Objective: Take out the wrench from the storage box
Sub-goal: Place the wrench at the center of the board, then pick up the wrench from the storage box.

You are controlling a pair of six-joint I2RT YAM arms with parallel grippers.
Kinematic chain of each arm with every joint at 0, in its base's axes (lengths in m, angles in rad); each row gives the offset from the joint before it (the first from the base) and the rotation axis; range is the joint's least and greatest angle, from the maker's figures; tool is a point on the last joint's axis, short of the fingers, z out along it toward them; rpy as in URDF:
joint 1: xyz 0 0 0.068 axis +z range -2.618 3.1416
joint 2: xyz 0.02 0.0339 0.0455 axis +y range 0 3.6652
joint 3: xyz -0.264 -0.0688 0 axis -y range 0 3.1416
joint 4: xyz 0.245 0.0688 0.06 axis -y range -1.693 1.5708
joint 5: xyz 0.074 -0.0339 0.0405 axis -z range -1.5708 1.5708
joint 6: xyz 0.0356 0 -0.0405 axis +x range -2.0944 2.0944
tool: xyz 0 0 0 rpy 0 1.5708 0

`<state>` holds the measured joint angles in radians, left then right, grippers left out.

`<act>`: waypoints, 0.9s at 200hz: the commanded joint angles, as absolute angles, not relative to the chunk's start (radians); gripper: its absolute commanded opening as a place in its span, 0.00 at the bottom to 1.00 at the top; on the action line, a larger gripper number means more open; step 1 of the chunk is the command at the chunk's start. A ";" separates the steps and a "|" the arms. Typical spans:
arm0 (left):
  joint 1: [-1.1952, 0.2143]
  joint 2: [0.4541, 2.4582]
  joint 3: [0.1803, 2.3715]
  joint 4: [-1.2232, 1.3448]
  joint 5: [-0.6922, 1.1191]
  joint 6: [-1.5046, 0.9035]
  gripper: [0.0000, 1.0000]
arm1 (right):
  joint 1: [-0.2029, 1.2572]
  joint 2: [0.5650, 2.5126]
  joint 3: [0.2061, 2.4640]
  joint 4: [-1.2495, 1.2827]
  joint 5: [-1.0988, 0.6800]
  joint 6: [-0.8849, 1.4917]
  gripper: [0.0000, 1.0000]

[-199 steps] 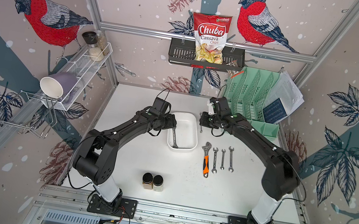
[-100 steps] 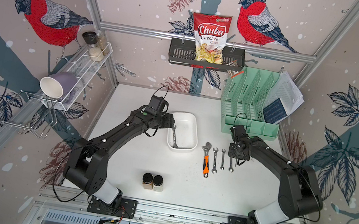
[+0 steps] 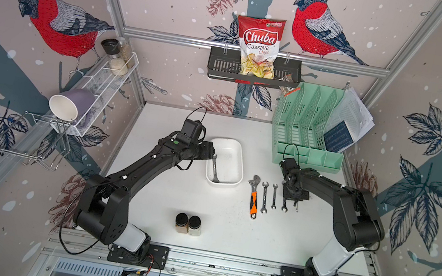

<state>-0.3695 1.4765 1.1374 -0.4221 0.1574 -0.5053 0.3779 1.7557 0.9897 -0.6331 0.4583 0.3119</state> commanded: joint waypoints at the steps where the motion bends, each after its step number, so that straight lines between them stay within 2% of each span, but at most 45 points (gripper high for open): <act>1: -0.371 1.481 1.140 -0.410 0.163 -0.501 0.71 | 0.381 1.743 0.990 -0.643 0.494 0.286 0.27; 26: -0.371 1.486 1.142 -0.411 0.158 -0.501 0.72 | 0.385 1.724 0.995 -0.648 0.492 0.281 0.31; 64: -0.371 1.488 1.150 -0.424 0.140 -0.503 0.71 | 0.405 1.641 1.080 -0.718 0.449 0.319 0.31; 86: -0.367 1.479 1.149 -0.440 0.117 -0.499 0.71 | 0.452 1.563 1.175 -0.692 0.299 0.355 0.32; 107: -0.358 1.477 1.147 -0.452 0.108 -0.497 0.71 | 0.529 1.567 1.261 -0.584 0.132 0.406 0.32; 142: -0.335 1.476 1.138 -0.453 0.097 -0.493 0.71 | 0.685 1.780 1.437 -0.406 -0.095 0.431 0.32; 180: -0.312 1.476 1.124 -0.441 0.093 -0.488 0.71 | 0.802 2.125 1.771 -0.501 -0.066 0.351 0.35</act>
